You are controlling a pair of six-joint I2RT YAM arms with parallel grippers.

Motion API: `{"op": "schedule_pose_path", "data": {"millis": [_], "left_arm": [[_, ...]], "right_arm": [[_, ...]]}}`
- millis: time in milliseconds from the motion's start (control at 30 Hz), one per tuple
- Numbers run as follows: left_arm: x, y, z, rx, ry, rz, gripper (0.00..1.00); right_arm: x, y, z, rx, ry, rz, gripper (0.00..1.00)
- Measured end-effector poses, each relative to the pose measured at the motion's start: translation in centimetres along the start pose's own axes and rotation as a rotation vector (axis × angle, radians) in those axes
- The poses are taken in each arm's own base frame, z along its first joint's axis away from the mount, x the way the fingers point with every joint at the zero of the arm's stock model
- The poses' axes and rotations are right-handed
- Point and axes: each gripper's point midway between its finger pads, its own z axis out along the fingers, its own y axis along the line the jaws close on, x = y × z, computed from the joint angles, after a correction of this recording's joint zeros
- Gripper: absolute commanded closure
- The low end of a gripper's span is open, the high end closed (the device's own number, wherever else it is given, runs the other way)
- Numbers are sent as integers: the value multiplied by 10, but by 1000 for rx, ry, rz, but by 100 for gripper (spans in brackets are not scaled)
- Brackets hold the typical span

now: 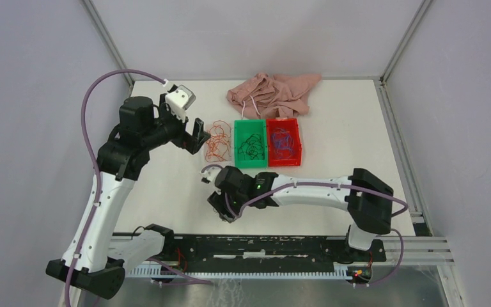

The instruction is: Untangle the cables

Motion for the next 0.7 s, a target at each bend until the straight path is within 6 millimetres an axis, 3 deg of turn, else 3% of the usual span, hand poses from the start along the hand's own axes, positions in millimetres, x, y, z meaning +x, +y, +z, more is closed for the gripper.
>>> {"op": "schedule_pose_path", "data": {"millis": [100,267,400,533,700], "left_arm": [[0,0,0,0,0,0,1],[-1,-1,-2,0,-7,3,1],[-4,-3,-6,2,-20,7,1],[-5,-4,-8,6,-27,10,1],[-5,-5,-9,7,-29,10,1]], "right_arm": [[16,7,22,-11,53,-7,42],[32,-2,56,27,111,2,55],[25,-6,71,57,102,-4,78],[15,-6,74,68,74,-1,92],[0,-5,58,60,34,0,96]]}}
